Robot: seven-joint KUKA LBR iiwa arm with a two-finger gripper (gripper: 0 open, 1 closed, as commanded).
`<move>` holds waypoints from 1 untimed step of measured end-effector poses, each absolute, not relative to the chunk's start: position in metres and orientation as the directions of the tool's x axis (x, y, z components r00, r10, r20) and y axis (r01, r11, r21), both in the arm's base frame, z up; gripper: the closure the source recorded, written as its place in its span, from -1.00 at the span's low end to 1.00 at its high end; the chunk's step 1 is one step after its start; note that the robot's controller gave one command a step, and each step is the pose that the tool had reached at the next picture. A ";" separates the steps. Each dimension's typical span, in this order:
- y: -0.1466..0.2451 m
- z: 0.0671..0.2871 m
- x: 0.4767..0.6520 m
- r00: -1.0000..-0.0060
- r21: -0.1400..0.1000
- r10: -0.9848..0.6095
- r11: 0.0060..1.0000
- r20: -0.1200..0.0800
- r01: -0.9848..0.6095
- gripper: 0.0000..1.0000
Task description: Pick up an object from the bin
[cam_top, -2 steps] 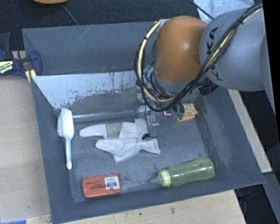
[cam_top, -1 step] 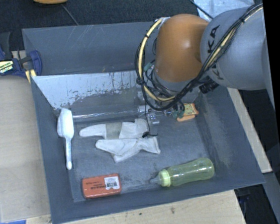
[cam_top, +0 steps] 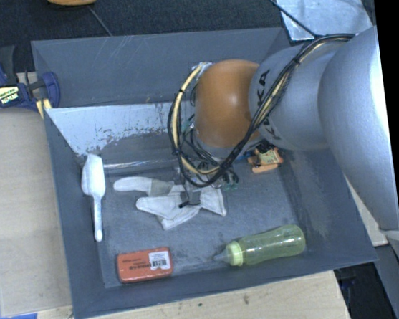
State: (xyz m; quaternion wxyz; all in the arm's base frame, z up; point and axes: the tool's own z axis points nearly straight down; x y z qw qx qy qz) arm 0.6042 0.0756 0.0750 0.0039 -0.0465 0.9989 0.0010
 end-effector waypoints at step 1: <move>0.076 0.075 0.604 -0.996 0.002 -0.093 0.996 -0.008 -0.093 1.00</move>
Offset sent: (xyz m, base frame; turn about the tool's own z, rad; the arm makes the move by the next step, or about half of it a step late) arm -0.0074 -0.0653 0.2740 -0.0805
